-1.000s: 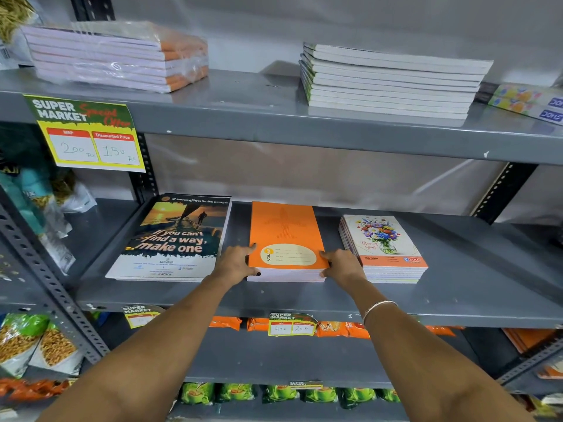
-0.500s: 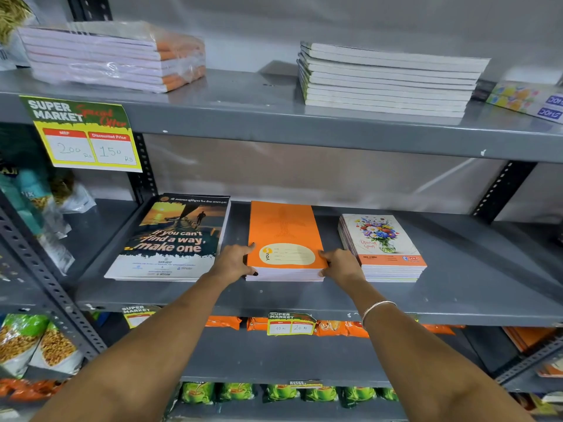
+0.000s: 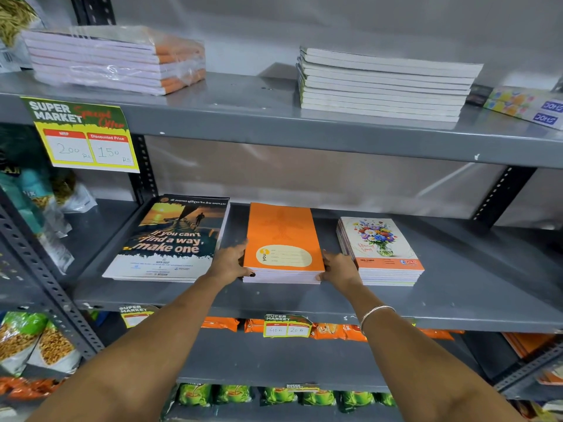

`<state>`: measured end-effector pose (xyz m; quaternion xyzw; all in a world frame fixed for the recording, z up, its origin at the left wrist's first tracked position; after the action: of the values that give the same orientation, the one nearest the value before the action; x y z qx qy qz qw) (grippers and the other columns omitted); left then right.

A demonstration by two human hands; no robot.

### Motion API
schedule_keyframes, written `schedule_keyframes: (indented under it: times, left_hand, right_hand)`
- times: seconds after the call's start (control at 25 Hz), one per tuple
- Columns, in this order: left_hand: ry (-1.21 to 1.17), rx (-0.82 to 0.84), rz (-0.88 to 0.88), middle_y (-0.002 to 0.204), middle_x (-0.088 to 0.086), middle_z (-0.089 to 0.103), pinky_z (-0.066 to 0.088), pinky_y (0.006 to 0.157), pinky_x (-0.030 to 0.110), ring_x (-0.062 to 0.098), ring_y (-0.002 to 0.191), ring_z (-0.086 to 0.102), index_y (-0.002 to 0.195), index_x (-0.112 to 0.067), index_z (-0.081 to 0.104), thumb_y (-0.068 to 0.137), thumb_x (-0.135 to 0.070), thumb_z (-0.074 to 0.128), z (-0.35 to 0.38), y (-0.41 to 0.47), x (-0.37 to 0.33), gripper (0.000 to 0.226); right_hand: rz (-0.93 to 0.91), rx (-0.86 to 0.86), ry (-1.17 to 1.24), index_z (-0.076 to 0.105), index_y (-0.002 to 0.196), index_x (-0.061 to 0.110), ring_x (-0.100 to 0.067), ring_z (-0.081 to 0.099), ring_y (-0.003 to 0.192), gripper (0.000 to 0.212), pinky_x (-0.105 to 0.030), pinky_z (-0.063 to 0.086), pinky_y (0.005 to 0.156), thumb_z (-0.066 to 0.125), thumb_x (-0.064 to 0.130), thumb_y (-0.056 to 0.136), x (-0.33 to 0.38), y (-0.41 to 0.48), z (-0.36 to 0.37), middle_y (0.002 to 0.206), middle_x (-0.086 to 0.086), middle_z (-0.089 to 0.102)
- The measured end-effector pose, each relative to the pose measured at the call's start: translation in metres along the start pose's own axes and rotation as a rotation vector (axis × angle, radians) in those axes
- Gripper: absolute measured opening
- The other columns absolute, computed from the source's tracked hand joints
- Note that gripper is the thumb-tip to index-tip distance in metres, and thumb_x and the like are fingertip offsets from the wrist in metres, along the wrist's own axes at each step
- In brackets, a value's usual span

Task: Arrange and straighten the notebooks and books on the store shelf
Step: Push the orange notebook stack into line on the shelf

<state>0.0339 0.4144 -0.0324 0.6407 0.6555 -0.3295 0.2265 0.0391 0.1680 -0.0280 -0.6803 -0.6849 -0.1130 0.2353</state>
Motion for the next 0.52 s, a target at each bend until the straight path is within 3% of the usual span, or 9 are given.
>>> schedule_keyframes:
  times: [0.2, 0.52]
  left_hand:
    - [-0.028, -0.008, -0.012, 0.130, 0.018, 0.062, 0.048, 0.103, 0.048, 0.031, 0.121, 0.058, 0.137, -0.005, 0.046, 0.074, 0.001, 0.074, -0.0002, 0.0001, 0.0006, 0.069]
    - [-0.017, -0.028, -0.002, 0.124, 0.018, 0.066, 0.053, 0.095, 0.048, 0.032, 0.115, 0.062, 0.130, -0.003, 0.053, 0.074, -0.001, 0.075, -0.0001, -0.0008, 0.0004, 0.060]
  right_hand:
    - [0.036, -0.005, 0.059, 0.061, 0.124, 0.008, -0.029, 0.064, 0.113, 0.044, -0.041, 0.045, 0.105, 0.071, 0.011, 0.081, -0.0036, 0.0042, 0.0011, 0.121, -0.010, 0.068]
    - [0.038, -0.008, 0.135, 0.062, 0.122, 0.004, -0.031, 0.064, 0.112, 0.044, -0.043, 0.046, 0.104, 0.073, 0.006, 0.079, -0.0064, 0.0071, 0.0022, 0.120, -0.013, 0.069]
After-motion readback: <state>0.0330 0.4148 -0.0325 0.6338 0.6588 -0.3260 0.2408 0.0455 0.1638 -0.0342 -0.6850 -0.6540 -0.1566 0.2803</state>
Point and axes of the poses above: each hand's wrist, its own y-axis towards the middle knuckle, its own z-axis out of the palm, x = y × z, the point moved 7 cm from there along y, towards the middle knuckle
